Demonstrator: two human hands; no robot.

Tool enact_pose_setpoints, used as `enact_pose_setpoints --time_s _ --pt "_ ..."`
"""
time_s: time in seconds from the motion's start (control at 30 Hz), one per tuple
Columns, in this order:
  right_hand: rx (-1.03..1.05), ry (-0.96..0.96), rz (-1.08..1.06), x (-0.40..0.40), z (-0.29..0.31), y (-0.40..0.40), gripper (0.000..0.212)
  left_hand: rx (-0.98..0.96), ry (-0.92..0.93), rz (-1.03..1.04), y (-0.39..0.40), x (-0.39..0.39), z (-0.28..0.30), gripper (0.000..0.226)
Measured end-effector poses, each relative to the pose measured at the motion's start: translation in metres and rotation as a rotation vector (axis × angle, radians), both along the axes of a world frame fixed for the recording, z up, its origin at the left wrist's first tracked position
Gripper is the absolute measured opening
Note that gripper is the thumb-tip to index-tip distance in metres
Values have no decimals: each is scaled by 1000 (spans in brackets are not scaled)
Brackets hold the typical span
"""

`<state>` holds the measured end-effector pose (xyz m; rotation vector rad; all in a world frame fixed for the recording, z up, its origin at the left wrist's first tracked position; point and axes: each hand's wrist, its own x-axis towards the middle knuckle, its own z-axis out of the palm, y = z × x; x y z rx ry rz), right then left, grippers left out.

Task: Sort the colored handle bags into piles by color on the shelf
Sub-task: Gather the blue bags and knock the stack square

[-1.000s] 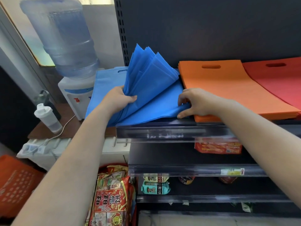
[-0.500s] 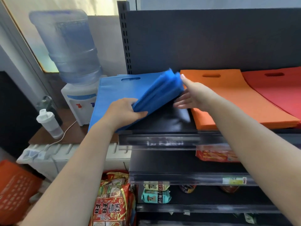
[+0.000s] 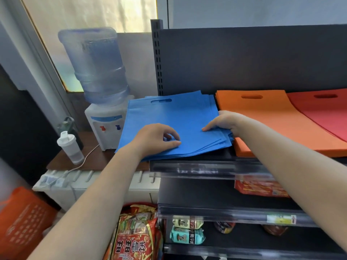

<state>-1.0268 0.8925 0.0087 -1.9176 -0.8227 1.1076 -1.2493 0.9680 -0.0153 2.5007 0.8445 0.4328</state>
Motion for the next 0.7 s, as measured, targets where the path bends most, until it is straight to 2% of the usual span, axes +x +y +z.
enact_pose_setpoints --time_s 0.1,0.23,0.3,0.37,0.4,0.47,0.5,0.6,0.7 --pt "163 58 3 3 -3 -5 50 -96 -162 123 17 -7 -3 5" --pt "363 78 -2 6 -2 -15 53 -163 -223 447 50 -19 -6 46" --pt "461 142 -9 9 -1 -22 50 -323 -313 553 59 -24 -3 66" --pt "565 206 -14 14 0 -28 50 -562 -541 601 64 -27 2 82" --pt "616 225 -11 16 0 -30 50 -678 -656 572 66 -28 6 81" --pt "702 238 22 20 4 -34 53 -823 -827 395 66 -26 20 55" --pt "735 239 39 21 8 -35 55 -830 -883 313 66 -24 29 43" --pt "819 193 56 24 27 -32 61 -667 -1018 182 66 -14 59 30" --pt "884 109 32 27 56 -26 61 -512 -1118 124 68 -4 82 36"
